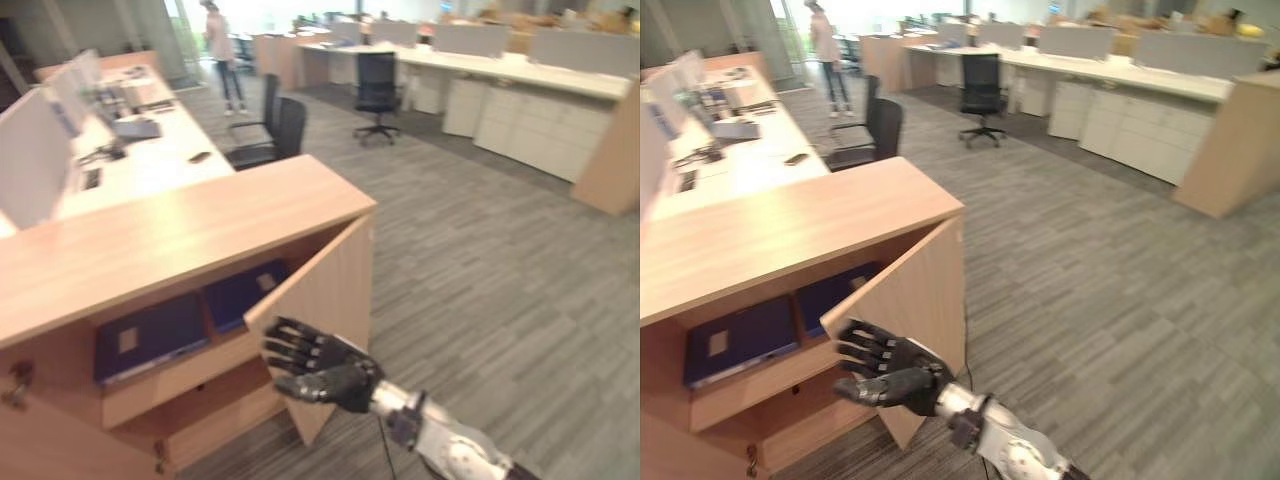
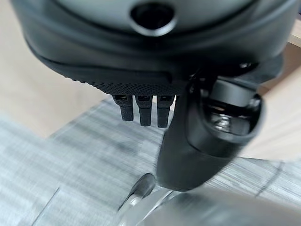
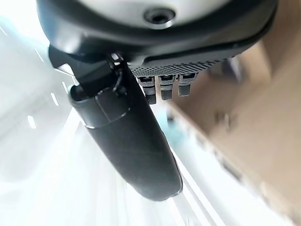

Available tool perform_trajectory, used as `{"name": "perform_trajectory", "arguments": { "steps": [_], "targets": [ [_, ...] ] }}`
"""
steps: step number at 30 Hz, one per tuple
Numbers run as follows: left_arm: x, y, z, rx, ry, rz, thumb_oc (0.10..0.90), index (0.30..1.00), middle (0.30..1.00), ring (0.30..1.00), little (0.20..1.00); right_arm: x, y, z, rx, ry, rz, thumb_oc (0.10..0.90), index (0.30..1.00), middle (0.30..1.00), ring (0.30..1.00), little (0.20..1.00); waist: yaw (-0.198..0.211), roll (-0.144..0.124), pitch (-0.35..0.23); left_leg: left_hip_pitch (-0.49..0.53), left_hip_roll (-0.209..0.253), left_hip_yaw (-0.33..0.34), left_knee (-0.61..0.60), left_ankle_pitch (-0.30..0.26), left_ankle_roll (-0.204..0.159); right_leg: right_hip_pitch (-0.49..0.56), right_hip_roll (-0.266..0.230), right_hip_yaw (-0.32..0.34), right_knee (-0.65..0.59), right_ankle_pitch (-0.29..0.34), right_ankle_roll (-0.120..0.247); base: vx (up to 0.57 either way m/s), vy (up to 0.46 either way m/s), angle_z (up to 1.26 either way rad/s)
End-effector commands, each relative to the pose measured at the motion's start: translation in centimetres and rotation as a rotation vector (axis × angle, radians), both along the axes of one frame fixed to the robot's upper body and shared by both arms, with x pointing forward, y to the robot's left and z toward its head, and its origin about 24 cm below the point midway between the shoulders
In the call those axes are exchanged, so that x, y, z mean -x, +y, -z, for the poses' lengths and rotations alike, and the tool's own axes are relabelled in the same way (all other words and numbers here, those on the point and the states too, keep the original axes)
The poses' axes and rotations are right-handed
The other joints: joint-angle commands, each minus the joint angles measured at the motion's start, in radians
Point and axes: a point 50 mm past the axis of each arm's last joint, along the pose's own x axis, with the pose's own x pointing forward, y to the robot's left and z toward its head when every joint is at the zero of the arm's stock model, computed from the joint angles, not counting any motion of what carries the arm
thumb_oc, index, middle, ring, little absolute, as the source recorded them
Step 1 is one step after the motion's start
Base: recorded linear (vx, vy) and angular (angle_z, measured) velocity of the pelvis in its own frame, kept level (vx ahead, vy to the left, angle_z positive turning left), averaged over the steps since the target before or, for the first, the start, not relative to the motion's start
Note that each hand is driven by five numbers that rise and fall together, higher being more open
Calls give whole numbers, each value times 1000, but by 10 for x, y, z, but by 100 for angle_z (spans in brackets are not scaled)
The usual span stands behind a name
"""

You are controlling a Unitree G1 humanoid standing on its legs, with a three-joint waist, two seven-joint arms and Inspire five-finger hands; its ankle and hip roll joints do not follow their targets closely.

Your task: Put the empty folder in the office cabinet

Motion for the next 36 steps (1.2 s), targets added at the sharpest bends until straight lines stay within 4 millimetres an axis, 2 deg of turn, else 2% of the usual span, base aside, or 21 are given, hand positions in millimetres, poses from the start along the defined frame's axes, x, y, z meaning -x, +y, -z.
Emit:
{"name": "perform_trajectory", "arguments": {
  "steps": [1, 4, 5, 6, 7, 8, 9, 10, 11, 12, 13, 16, 18, 20, 21, 22, 23, 28, 33, 35, 36],
  "targets": [
    [18, -13, 4, -2, 77, 47, 800, 900, 900, 900, 900, -19, 21, -84, -343, -225, -11, 800, 900, 900, 900, 900, 6, -48, 37, 56, -102, 31, -1, -63, 31, 42, -5, 26, 8, -80, 31, 0, 7, 18],
    [21, -10, 4, -14, 89, 62, 800, 900, 900, 900, 900, -18, 23, -68, -330, -135, -23, 800, 900, 900, 900, 900, 14, -48, 40, 52, -103, 22, -1, -59, 29, 44, -6, 17, 8, -82, 31, -9, 11, 25],
    [21, -7, 4, -15, 89, 54, 800, 900, 900, 900, 900, -17, 19, -51, -291, -73, -21, 800, 900, 900, 900, 900, 18, -48, 42, 50, -104, 16, -1, -58, 28, 44, -7, 13, 9, -83, 31, -11, 12, 7],
    [22, -7, 4, -15, 89, 54, 800, 900, 900, 900, 900, -17, 19, -51, -291, -73, -21, 800, 900, 900, 900, 900, 17, -48, 42, 50, -104, 15, -1, -58, 28, 44, -7, 12, 9, -83, 31, 0, 0, 0],
    [22, -4, 3, -6, 93, 42, 800, 900, 900, 900, 900, -15, 7, -16, -184, 26, -8, 800, 900, 900, 900, 900, 17, -49, 47, 46, -106, 11, -1, -55, 25, 44, -7, 9, 9, -87, 32, -10, 8, 3],
    [22, -4, 3, -6, 93, 42, 800, 900, 900, 900, 900, -15, 7, -16, -184, 26, -8, 800, 900, 900, 900, 900, 16, -48, 46, 46, -106, 10, -1, -55, 25, 44, -7, 9, 9, -87, 32, -28, 3, 12],
    [20, 1, 2, 3, 84, 19, 800, 900, 900, 900, 900, -15, -21, 12, -63, 51, 45, 800, 900, 900, 900, 900, 13, -51, 52, 40, -106, 4, -1, -51, 20, 44, -7, 6, 11, -93, 32, -16, -5, 21],
    [20, 0, 2, 4, 85, 19, 800, 900, 900, 900, 900, -15, -21, 12, -62, 51, 45, 800, 900, 900, 900, 900, 13, -50, 52, 40, -106, 3, -1, -52, 20, 44, -7, 5, 11, -93, 32, -26, -20, 30],
    [18, 0, 2, 35, 75, -13, 800, 900, 900, 900, 900, -21, -69, 23, 34, -4, 198, 800, 900, 900, 900, 900, -2, -51, 58, 37, -104, -5, -1, -50, 17, 46, -6, 0, 13, -99, 35, -12, -16, 25],
    [18, 0, 2, 35, 75, -13, 800, 900, 900, 900, 900, -21, -69, 23, 34, -4, 198, 800, 900, 900, 900, 900, -1, -52, 55, 34, -105, -5, -1, -48, 17, 42, -7, 0, 13, -97, 35, -11, -27, 31],
    [17, -1, 3, 51, 75, -30, 800, 900, 900, 900, 900, -21, -91, 30, 124, -33, 272, 800, 900, 900, 900, 900, -10, -52, 58, 34, -103, -7, -1, -49, 16, 45, -7, -2, 14, -99, 36, -3, -26, 20],
    [12, -4, 3, 113, 84, -65, 800, 900, 900, 900, 900, -4, -141, 84, 560, 28, 327, 800, 900, 900, 900, 900, -23, -52, 54, 22, -100, -24, -1, -43, 13, 41, -8, -16, 17, -102, 35, 13, -44, 8],
    [14, -5, 4, 146, 99, -109, 800, 900, 900, 900, 900, 17, -169, 130, 801, 195, 361, 800, 900, 900, 900, 900, -21, -54, 56, 13, -99, -53, -1, -36, 12, 42, -10, -36, 21, -104, 30, 20, -66, 12],
    [17, -5, 4, 157, 105, -165, 800, 900, 900, 900, 900, 37, -190, 162, 958, 361, 424, 800, 900, 900, 900, 900, -15, -54, 57, 3, -99, -86, -1, -26, 12, 42, -14, -63, 26, -105, 25, 27, -75, 28],
    [18, -5, 4, 163, 105, -199, 800, 900, 900, 900, 900, 50, -197, 176, 1018, 454, 448, 800, 900, 900, 900, 900, -10, -54, 59, -4, -99, -105, -1, -21, 12, 42, -14, -76, 30, -110, 21, 22, -137, 56],
    [18, -4, 4, 172, 97, -293, 800, 900, 900, 900, 900, 73, -209, 196, 1107, 627, 501, 800, 900, 900, 900, 900, 5, -49, 73, -15, -95, -150, -1, -8, 9, 43, -12, -107, 46, -125, 10, 12, -109, 54],
    [18, -4, 4, 172, 97, -293, 800, 900, 900, 900, 900, 73, -209, 196, 1106, 627, 501, 800, 900, 900, 900, 900, 4, -49, 71, -19, -95, -151, -1, -6, 9, 40, -13, -108, 46, -125, 10, 6, -120, 53],
    [18, 4, 3, 192, 72, -515, 800, 900, 900, 900, 900, 115, -225, 216, 1274, 873, 496, 800, 900, 900, 900, 900, 39, -44, 91, -42, -71, -223, 6, 19, -8, 49, -2, -182, 57, -158, -11, 30, -143, 52],
    [7, 11, 1, 261, -18, -762, 800, 900, 900, 900, 900, 131, -237, 219, 1369, 945, 468, 800, 900, 900, 900, 900, 79, -44, 124, -86, -38, -268, 61, 30, -30, 65, 12, -237, 58, -186, -26, -8, -147, 48],
    [2, 16, -1, 305, -61, -848, 800, 900, 900, 900, 900, 128, -242, 217, 1367, 956, 505, 800, 900, 900, 900, 900, 94, -45, 143, -126, -26, -252, 119, 31, -36, 72, 3, -280, 65, -198, -32, -62, -104, 149],
    [10, 34, -5, 267, -96, -949, 800, 900, 900, 900, 900, 133, -251, 215, 1371, 984, 538, 800, 900, 900, 900, 900, 99, -43, 159, -128, 16, -158, 166, 10, -46, 84, -8, -319, 77, -220, -33, -47, -50, 156]
  ]
}}
